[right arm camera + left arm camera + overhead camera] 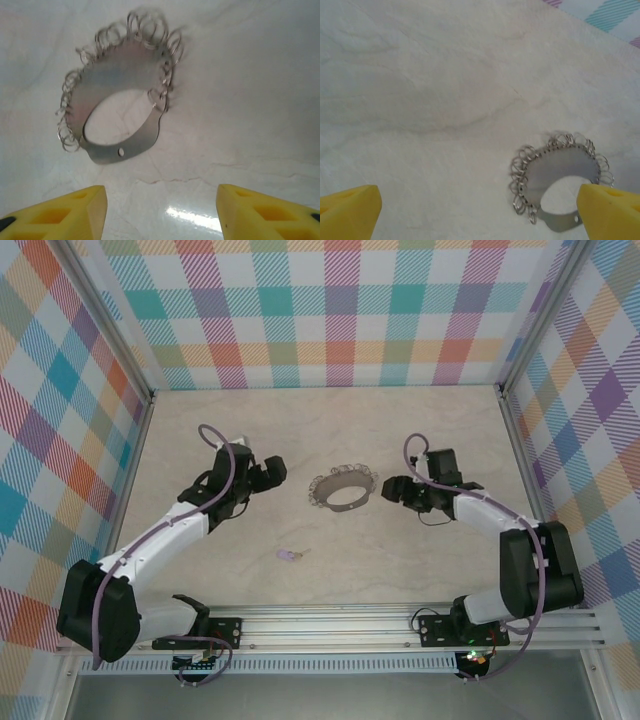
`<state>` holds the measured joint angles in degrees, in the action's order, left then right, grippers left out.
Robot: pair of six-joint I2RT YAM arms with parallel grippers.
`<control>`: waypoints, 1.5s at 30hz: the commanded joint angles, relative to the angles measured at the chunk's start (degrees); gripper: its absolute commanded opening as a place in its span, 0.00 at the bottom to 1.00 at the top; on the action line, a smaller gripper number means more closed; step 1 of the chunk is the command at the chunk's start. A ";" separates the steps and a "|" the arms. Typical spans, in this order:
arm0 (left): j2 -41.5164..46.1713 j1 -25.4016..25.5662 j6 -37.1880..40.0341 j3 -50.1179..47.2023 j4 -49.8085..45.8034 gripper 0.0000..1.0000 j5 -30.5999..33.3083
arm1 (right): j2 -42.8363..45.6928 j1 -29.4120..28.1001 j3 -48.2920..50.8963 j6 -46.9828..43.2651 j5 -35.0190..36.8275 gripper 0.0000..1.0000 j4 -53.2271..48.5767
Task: Put the keys on the keyring
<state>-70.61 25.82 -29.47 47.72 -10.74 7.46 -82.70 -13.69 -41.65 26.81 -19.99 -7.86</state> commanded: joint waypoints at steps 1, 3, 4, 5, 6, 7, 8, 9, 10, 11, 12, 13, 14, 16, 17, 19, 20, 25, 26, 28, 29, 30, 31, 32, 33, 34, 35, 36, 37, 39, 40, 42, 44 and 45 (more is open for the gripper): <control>1.68 1.41 -2.95 -0.82 -2.18 1.00 -0.87 | -2.59 -3.04 -0.26 1.67 0.71 0.58 0.32; 1.36 2.06 -3.21 -0.55 -2.73 1.00 -0.46 | -4.76 -4.16 -0.66 1.73 1.01 0.56 1.53; 1.23 2.34 -3.22 -0.31 -3.07 1.00 -0.35 | -6.04 -4.42 -1.01 1.64 0.75 0.54 2.23; 1.19 2.60 -3.22 -0.18 -3.38 1.00 -0.26 | -7.31 -4.58 -1.46 1.59 0.53 0.51 2.85; 1.18 2.73 -3.22 0.07 -3.69 1.00 -0.26 | -8.36 -4.65 -1.95 1.61 0.33 0.50 3.33; 1.23 2.87 -3.15 0.30 -3.90 1.00 -0.45 | -9.56 -4.73 -2.56 1.71 0.09 0.49 3.71; 1.18 3.04 -2.89 0.52 -3.86 1.00 -0.81 | -10.53 -4.85 -3.19 1.84 -0.05 0.49 4.12; 1.18 3.17 -2.65 0.81 -4.05 1.00 -0.91 | -11.28 -5.00 -3.75 1.96 -0.05 0.48 4.54; 1.10 3.27 -2.54 1.28 -4.42 1.00 -1.05 | -12.04 -5.10 -4.31 2.02 -0.05 0.47 4.90; 1.07 3.40 -2.41 1.57 -4.59 1.00 -1.34 | -12.76 -5.14 -4.95 2.03 0.06 0.46 5.12; 1.08 3.53 -2.26 1.82 -4.57 1.00 -1.40 | -13.31 -5.20 -5.44 2.02 0.19 0.46 5.29; 1.06 3.68 -2.26 1.93 -4.63 1.00 -1.64 | -13.88 -5.26 -5.99 2.02 0.24 0.45 5.56; 1.00 3.83 -2.27 1.94 -4.45 1.00 -1.75 | -14.42 -5.27 -6.61 2.02 0.47 0.44 5.65; 1.13 4.06 -2.30 1.81 -4.03 1.00 -1.71 | -15.18 -5.25 -7.83 2.02 0.83 0.42 5.33; 1.08 4.15 -2.32 1.89 -3.95 1.00 -1.63 | -15.45 -5.29 -8.47 2.10 0.70 0.41 5.31; 1.04 4.14 -2.19 1.71 -3.87 1.00 -1.53 | -16.36 -5.29 -9.85 2.23 0.47 0.40 4.91; 1.00 4.15 -2.21 1.64 -3.88 1.00 -1.41 | -16.90 -5.29 -10.63 2.02 0.62 0.40 4.57; 1.50 4.23 -1.90 0.95 -3.68 1.00 -1.66 | -19.40 -5.29 -14.00 1.00 1.09 0.37 2.78; 1.82 4.23 -1.82 0.83 -3.61 1.00 -1.54 | -19.91 -5.29 -14.60 0.97 1.09 0.36 2.51; 2.21 4.21 -1.69 0.44 -3.54 1.00 -1.38 | -20.71 -5.29 -15.44 0.70 1.09 0.34 2.33; 2.41 4.23 -1.63 0.23 -3.42 1.00 -1.36 | -21.03 -5.30 -15.84 0.66 1.09 0.34 2.19; 2.59 4.23 -1.62 0.08 -3.44 1.00 -1.40 | -21.41 -5.29 -16.21 0.61 1.25 0.34 2.07; 2.71 4.26 -1.49 0.09 -3.46 1.00 -1.31 | -21.58 -5.25 -16.48 0.62 1.27 0.34 2.06; 2.88 4.23 -1.40 0.02 -3.56 1.00 -1.39 | -21.84 -5.27 -16.77 0.52 1.35 0.33 1.84; 2.94 4.23 -1.36 -0.04 -3.58 1.00 -1.35 | -22.07 -5.25 -17.03 0.46 1.44 0.33 1.71; 3.08 4.21 -1.22 0.00 -3.54 1.00 -1.40 | -22.20 -5.24 -17.19 0.37 1.47 0.33 1.71; 3.08 4.23 -1.26 0.08 -3.55 1.00 -1.31 | -22.39 -5.29 -17.37 0.27 1.74 0.33 1.64; 3.15 4.23 -1.18 0.05 -3.45 1.00 -1.40 | -22.58 -5.28 -17.56 0.14 2.13 0.33 1.36; 3.13 4.23 -1.16 0.08 -3.39 1.00 -1.40 | -22.86 -5.25 -17.75 -0.20 2.44 0.33 1.19; 3.02 4.23 -1.11 0.21 -3.46 1.00 -1.51 | -23.27 -5.29 -18.33 -0.76 3.06 0.33 0.48; 3.02 4.23 -1.11 0.26 -3.39 1.00 -1.65 | -23.54 -5.29 -18.59 -1.04 3.28 0.33 0.34; 3.08 4.24 -1.11 0.32 -3.31 1.00 -1.71 | -24.19 -5.28 -19.28 -1.47 3.55 0.33 -0.12; 3.02 4.23 -1.09 0.44 -3.25 1.00 -1.75 | -24.81 -5.28 -19.85 -1.76 3.46 0.30 -0.47; 3.06 4.22 -1.11 0.57 -3.27 1.00 -1.87 | -25.03 -5.25 -20.04 -1.92 3.54 0.28 -0.59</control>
<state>-68.62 29.26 -31.70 47.83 -13.82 6.44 -106.50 -18.74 -59.99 26.39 -16.95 -6.55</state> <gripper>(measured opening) 0.997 0.294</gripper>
